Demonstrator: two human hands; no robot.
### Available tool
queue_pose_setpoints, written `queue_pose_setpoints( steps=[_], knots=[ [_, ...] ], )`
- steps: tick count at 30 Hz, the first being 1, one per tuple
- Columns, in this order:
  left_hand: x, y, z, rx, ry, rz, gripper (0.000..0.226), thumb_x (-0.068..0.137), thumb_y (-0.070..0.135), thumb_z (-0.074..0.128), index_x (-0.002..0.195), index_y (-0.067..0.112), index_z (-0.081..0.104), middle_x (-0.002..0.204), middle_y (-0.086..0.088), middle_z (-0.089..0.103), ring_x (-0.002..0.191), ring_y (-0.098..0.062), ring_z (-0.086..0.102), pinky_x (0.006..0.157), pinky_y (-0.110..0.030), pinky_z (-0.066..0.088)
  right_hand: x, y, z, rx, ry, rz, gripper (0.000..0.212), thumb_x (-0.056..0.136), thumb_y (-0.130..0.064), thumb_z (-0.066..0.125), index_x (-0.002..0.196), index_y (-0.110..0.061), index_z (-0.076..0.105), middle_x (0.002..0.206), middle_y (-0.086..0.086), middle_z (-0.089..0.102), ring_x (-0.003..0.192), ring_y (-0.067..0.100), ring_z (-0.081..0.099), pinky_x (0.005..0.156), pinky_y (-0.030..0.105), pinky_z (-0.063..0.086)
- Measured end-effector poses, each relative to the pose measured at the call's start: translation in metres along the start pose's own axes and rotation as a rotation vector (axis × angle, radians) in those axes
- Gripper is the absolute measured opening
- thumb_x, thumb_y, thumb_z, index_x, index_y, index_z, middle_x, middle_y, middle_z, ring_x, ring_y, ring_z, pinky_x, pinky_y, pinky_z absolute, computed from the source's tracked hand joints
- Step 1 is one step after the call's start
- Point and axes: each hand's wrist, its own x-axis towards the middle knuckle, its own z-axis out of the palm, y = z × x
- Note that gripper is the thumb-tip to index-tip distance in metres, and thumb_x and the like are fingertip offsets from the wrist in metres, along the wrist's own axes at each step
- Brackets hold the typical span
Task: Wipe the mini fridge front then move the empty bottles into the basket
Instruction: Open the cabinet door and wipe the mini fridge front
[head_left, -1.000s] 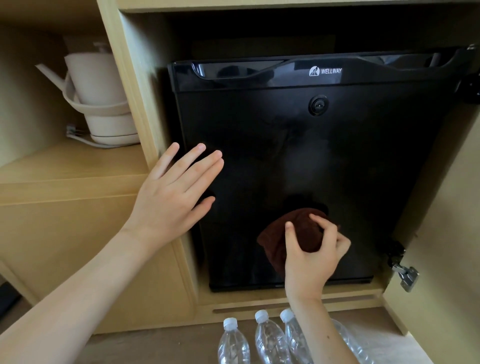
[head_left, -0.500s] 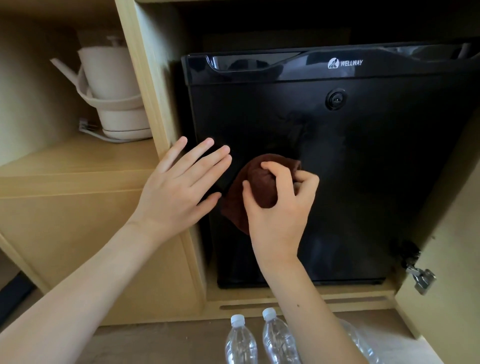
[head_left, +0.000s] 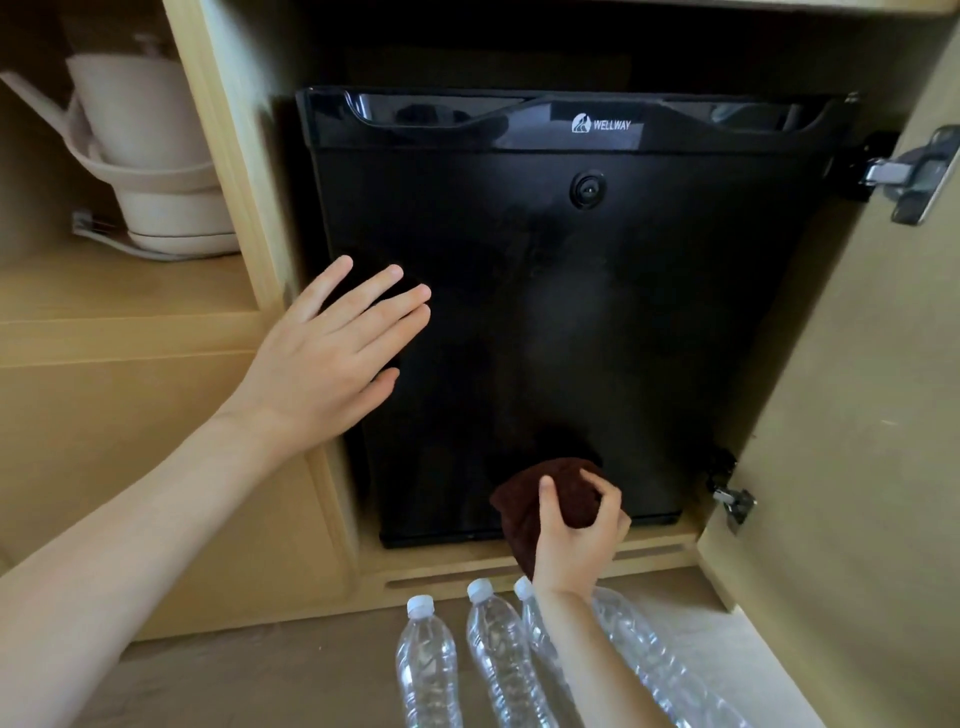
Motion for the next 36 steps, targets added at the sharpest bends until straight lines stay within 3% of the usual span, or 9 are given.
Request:
queue_pose_setpoints(
  steps=[3,6,11,13,16,20,26,30,36],
  knots=[
    [0.012,0.012,0.004,0.011,-0.044,0.062,0.059,0.087,0.021,0.067,0.142,0.007,0.049,0.150,-0.011,0.049,0.145,-0.032,0.035,0.122,-0.054,0.018,0.006,-0.016,0.001,0.027,0.005,-0.037,0.036,0.081,-0.029,0.082,0.106,-0.040,0.059,0.117,-0.003,0.049,0.099,0.007,0.057,0.078,0.015,0.049],
    [0.026,0.027,0.009,-0.001,-0.063,0.077,0.063,0.085,0.022,0.070,0.143,0.008,0.049,0.151,-0.010,0.047,0.145,-0.033,0.034,0.121,-0.054,0.020,0.023,-0.056,0.007,0.112,0.024,-0.146,0.037,0.080,-0.027,0.083,0.108,-0.037,0.061,0.119,-0.001,0.050,0.100,0.004,0.058,0.076,0.001,0.046],
    [0.035,0.040,0.020,-0.038,-0.048,0.087,0.063,0.086,0.021,0.067,0.144,0.009,0.048,0.153,-0.009,0.046,0.147,-0.033,0.032,0.122,-0.053,0.019,0.052,-0.082,0.004,0.109,-0.031,-0.376,0.041,0.081,-0.032,0.082,0.107,-0.050,0.055,0.115,-0.021,0.042,0.104,-0.008,0.053,0.083,0.003,0.046],
    [0.036,0.043,0.023,-0.054,-0.038,0.088,0.062,0.086,0.020,0.066,0.144,0.008,0.047,0.153,-0.009,0.045,0.148,-0.033,0.030,0.123,-0.053,0.018,0.051,-0.062,0.000,0.096,-0.020,-0.359,0.040,0.081,-0.033,0.082,0.108,-0.048,0.057,0.115,-0.017,0.042,0.107,-0.002,0.055,0.084,0.005,0.047],
    [0.037,0.050,0.025,-0.077,-0.040,0.078,0.061,0.088,0.020,0.064,0.144,0.008,0.047,0.153,-0.010,0.045,0.148,-0.033,0.029,0.123,-0.053,0.018,0.041,-0.014,-0.012,0.075,0.061,-0.150,0.038,0.083,-0.030,0.081,0.111,-0.040,0.058,0.119,-0.003,0.046,0.107,0.014,0.058,0.078,0.000,0.044],
    [0.041,0.059,0.025,-0.069,-0.067,0.120,0.060,0.087,0.020,0.066,0.143,0.007,0.049,0.152,-0.011,0.046,0.147,-0.034,0.031,0.121,-0.054,0.022,0.039,0.013,-0.024,0.069,0.102,0.069,0.034,0.085,-0.025,0.079,0.110,-0.030,0.058,0.117,0.006,0.051,0.099,0.015,0.057,0.084,0.023,0.053],
    [0.050,0.071,0.029,-0.083,-0.048,0.140,0.062,0.084,0.020,0.070,0.141,0.006,0.053,0.151,-0.012,0.048,0.145,-0.035,0.036,0.119,-0.055,0.026,0.081,-0.061,-0.016,0.182,0.156,-0.191,0.037,0.079,-0.027,0.083,0.111,-0.029,0.063,0.115,0.003,0.053,0.095,-0.014,0.054,0.071,-0.002,0.042],
    [0.052,0.076,0.036,-0.113,-0.042,0.124,0.060,0.086,0.019,0.068,0.142,0.006,0.051,0.152,-0.011,0.047,0.146,-0.034,0.032,0.121,-0.054,0.022,0.100,-0.076,-0.020,0.147,0.078,-0.342,0.038,0.080,-0.034,0.081,0.113,-0.037,0.062,0.120,-0.001,0.051,0.106,-0.007,0.052,0.078,-0.001,0.044],
    [0.053,0.083,0.043,-0.117,-0.022,0.124,0.063,0.083,0.019,0.069,0.142,0.006,0.051,0.150,-0.012,0.048,0.146,-0.033,0.030,0.121,-0.054,0.021,0.077,-0.010,-0.035,0.097,0.153,-0.105,0.037,0.084,-0.028,0.079,0.118,-0.027,0.063,0.122,0.005,0.053,0.102,-0.002,0.056,0.071,-0.010,0.033]
  ],
)
